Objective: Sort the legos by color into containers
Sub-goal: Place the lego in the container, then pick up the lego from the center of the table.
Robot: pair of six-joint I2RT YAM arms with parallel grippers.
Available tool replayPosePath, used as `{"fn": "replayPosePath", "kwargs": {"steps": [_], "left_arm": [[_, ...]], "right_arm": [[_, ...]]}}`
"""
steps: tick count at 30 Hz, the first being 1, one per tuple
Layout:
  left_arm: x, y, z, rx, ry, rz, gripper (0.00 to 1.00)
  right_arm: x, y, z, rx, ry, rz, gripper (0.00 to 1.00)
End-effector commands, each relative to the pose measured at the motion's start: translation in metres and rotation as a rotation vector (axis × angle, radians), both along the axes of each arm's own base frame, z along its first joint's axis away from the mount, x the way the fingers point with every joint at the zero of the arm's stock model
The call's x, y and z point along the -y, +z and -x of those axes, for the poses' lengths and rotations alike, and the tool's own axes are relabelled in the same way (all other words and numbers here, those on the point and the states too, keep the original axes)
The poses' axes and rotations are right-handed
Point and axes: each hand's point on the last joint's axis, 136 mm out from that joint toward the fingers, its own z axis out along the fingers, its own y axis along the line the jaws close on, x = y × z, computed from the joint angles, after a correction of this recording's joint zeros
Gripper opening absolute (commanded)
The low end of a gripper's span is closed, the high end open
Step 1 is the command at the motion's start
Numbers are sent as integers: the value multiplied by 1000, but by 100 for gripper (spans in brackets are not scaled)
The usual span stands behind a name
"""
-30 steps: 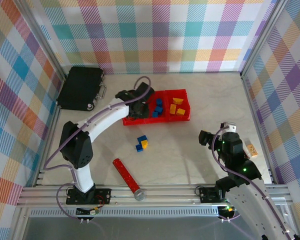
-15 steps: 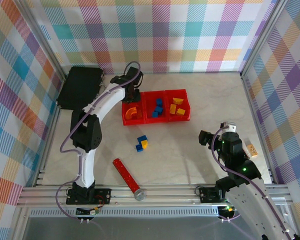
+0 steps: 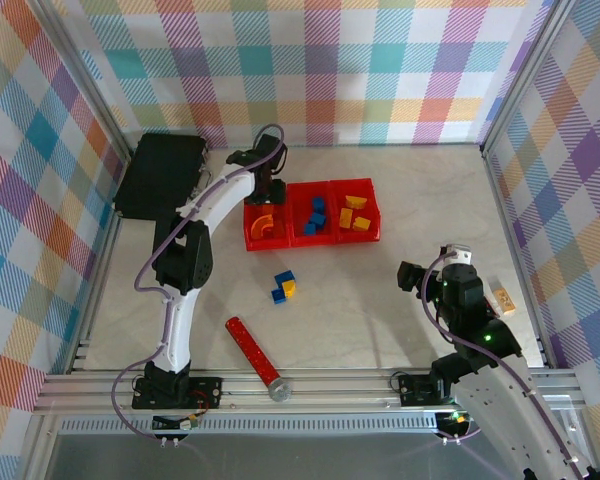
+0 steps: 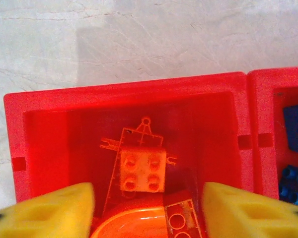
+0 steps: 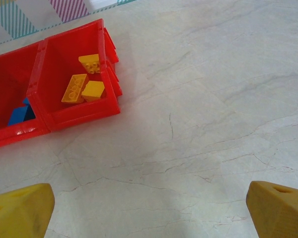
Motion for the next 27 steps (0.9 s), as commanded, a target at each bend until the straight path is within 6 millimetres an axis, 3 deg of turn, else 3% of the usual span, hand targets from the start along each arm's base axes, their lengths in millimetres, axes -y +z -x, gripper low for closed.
{"fn": "replayPosePath", "kwargs": {"steps": [1, 4, 8, 12, 19, 27], "left_arm": [[1, 10, -1, 22, -27, 26, 71], [3, 27, 1, 77, -36, 63, 88], [7, 55, 10, 131, -56, 123, 100], [4, 77, 31, 164, -78, 165, 100], [-15, 99, 91, 232, -47, 242, 100], [-28, 106, 164, 288, -43, 323, 100]], "right_arm": [[4, -4, -1, -5, -17, 12, 99], [4, -4, -1, -5, -18, 13, 99], [4, -4, 0, -8, -17, 10, 99], [5, -3, 1, -17, -29, 2, 99], [3, 3, 2, -39, -36, -33, 99], [-28, 16, -1, -103, 63, -172, 99]]}}
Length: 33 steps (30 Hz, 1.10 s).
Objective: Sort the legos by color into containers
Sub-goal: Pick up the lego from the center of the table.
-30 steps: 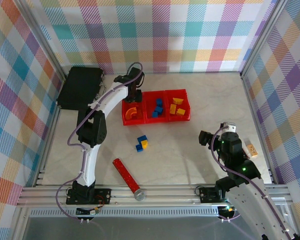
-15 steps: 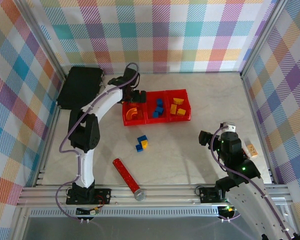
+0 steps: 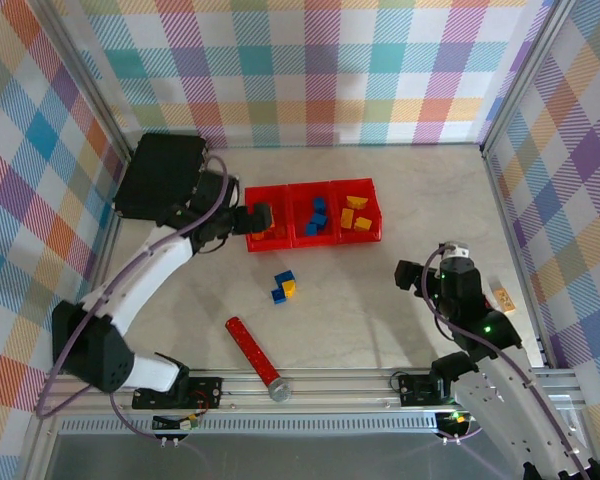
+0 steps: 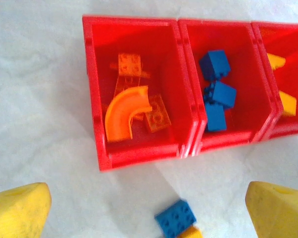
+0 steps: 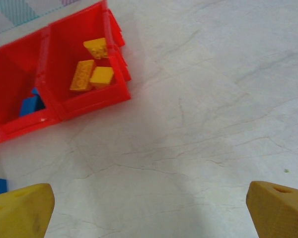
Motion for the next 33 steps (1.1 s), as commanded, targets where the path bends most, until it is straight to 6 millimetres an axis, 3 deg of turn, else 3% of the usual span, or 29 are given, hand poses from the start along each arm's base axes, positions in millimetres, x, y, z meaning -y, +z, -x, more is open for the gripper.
{"fn": "replayPosePath", "kwargs": {"steps": [1, 9, 14, 23, 28, 33], "left_arm": [[3, 4, 22, 27, 3, 68, 100], [-16, -28, 83, -12, 54, 133, 100], [-40, -32, 112, 0, 107, 125, 100], [-64, -27, 141, 24, 147, 118, 100], [-89, -14, 152, 113, 233, 115, 100], [-96, -3, 158, 178, 256, 156, 100]], "right_arm": [[-22, 13, -2, -39, 57, -121, 99], [-80, 4, -19, -270, 161, -378, 99], [-113, -18, -20, -430, 172, -451, 99], [-204, -50, -12, -567, 397, -209, 99], [-233, -69, -13, -614, 463, -21, 99], [-262, -82, -15, -638, 541, 115, 99]]}}
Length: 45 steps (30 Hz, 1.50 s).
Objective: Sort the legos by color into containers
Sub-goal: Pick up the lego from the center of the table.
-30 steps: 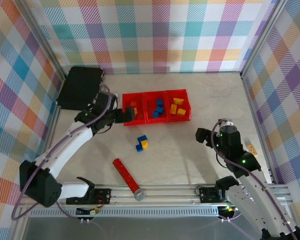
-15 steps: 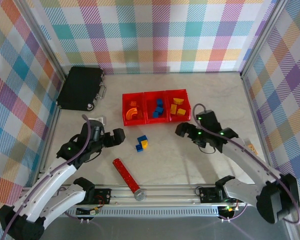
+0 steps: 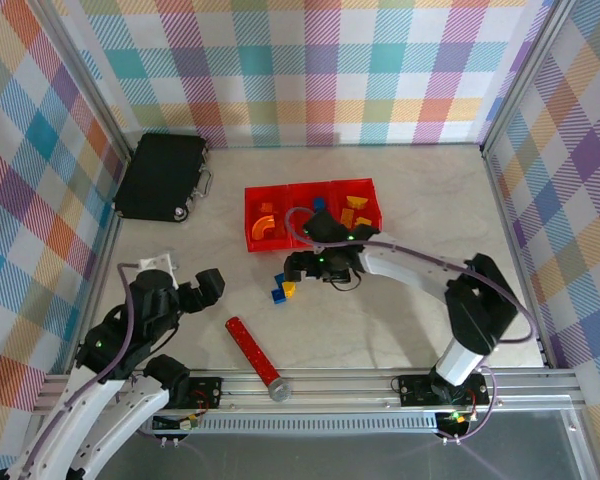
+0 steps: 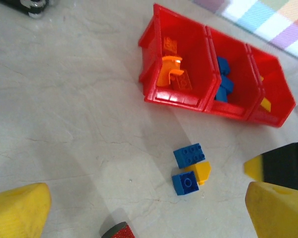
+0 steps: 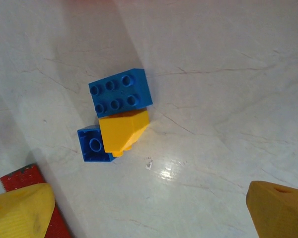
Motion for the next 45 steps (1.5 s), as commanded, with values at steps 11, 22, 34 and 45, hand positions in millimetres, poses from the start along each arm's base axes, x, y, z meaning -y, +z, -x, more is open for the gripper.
{"fn": "replayPosePath", "kwargs": {"steps": [11, 22, 34, 45], "left_arm": [[-7, -13, 1, -30, 38, -26, 100], [-7, -19, -1, -41, 46, -31, 100], [-5, -22, -2, -48, 43, -34, 100], [-4, -25, -3, -56, 39, -32, 100]], "right_arm": [[-19, -35, -3, -23, 161, 263, 99], [-26, -51, -8, -30, 193, 311, 92], [-15, -56, -14, -5, 229, 387, 83], [-15, -61, -14, -13, 237, 386, 79]]}}
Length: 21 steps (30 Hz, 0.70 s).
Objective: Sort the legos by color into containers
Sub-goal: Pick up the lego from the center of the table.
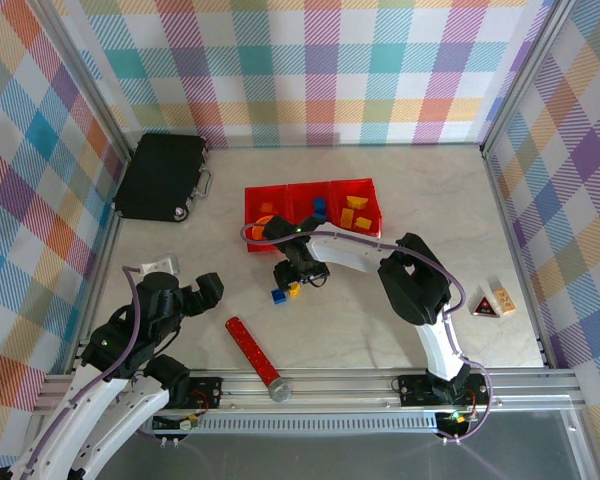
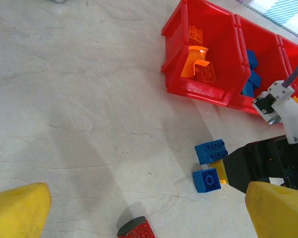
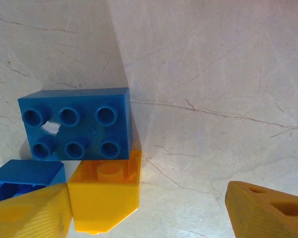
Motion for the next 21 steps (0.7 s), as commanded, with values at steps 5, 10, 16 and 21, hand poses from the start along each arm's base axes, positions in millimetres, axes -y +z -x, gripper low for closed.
{"fn": "replayPosePath", "kwargs": {"steps": [5, 10, 16, 21], "left_arm": [[4, 0, -3, 9, -2, 13, 100], [3, 0, -3, 10, -2, 13, 99], [4, -1, -4, 6, -3, 12, 98], [4, -3, -4, 0, -3, 8, 98]], "right_arm": [[-5, -11, 3, -31, 22, 0, 78], [-7, -14, 1, -28, 33, 4, 76], [-7, -17, 0, -23, 52, 12, 75], [-6, -18, -2, -12, 68, 22, 72]]}}
